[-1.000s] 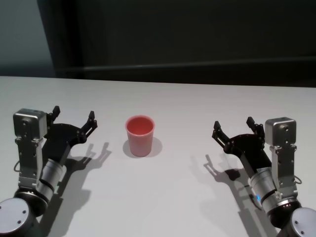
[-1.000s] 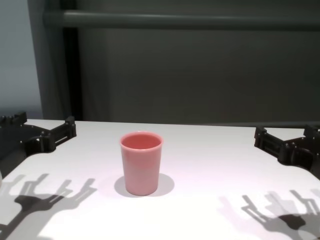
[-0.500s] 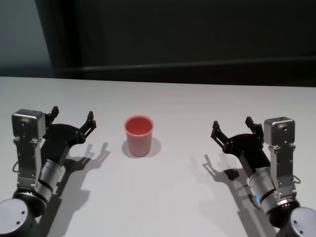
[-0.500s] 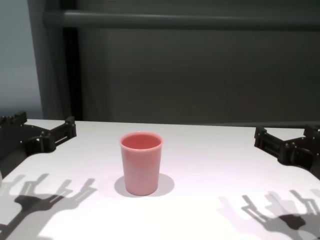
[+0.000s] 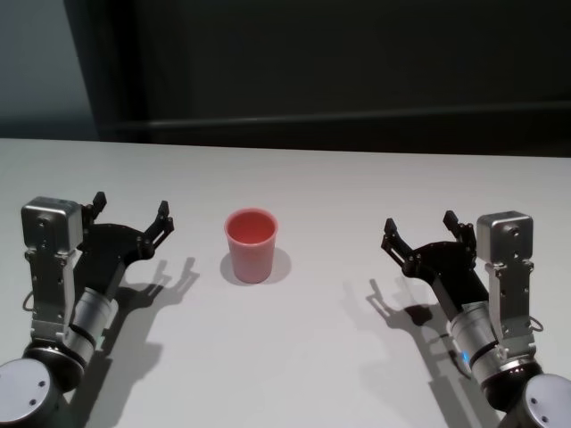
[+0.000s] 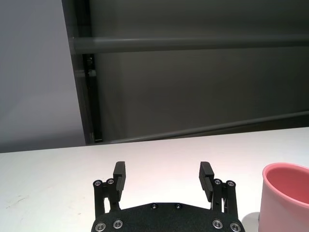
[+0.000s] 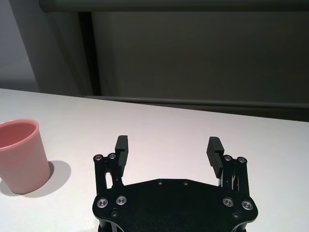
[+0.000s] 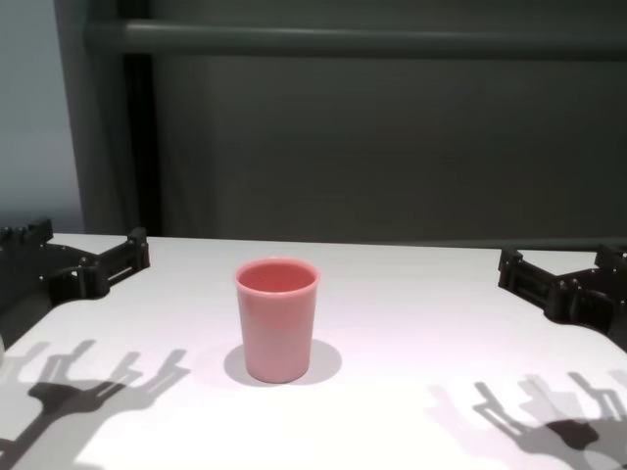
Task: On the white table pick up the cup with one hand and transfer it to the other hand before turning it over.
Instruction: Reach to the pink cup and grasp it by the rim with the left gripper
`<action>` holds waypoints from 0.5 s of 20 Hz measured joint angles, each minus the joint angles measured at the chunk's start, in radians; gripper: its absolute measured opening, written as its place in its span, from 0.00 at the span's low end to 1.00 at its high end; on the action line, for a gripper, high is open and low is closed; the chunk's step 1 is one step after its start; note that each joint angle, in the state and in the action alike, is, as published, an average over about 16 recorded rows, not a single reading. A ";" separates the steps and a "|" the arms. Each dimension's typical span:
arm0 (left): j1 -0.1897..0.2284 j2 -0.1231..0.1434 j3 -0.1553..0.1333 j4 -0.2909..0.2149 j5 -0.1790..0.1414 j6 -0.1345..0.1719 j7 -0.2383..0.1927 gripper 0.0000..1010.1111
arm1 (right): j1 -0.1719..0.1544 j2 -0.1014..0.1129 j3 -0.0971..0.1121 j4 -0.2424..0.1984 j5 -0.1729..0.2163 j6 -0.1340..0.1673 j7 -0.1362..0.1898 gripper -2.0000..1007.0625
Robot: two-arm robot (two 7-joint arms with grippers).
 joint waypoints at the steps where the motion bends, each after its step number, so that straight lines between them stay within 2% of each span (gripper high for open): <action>1: 0.000 0.000 0.000 0.000 0.000 0.000 0.000 0.99 | 0.000 0.000 0.000 0.000 0.000 0.000 0.000 1.00; 10: 0.000 0.000 0.000 0.000 0.000 0.000 0.000 0.99 | 0.000 0.000 0.000 0.000 0.000 0.000 0.000 1.00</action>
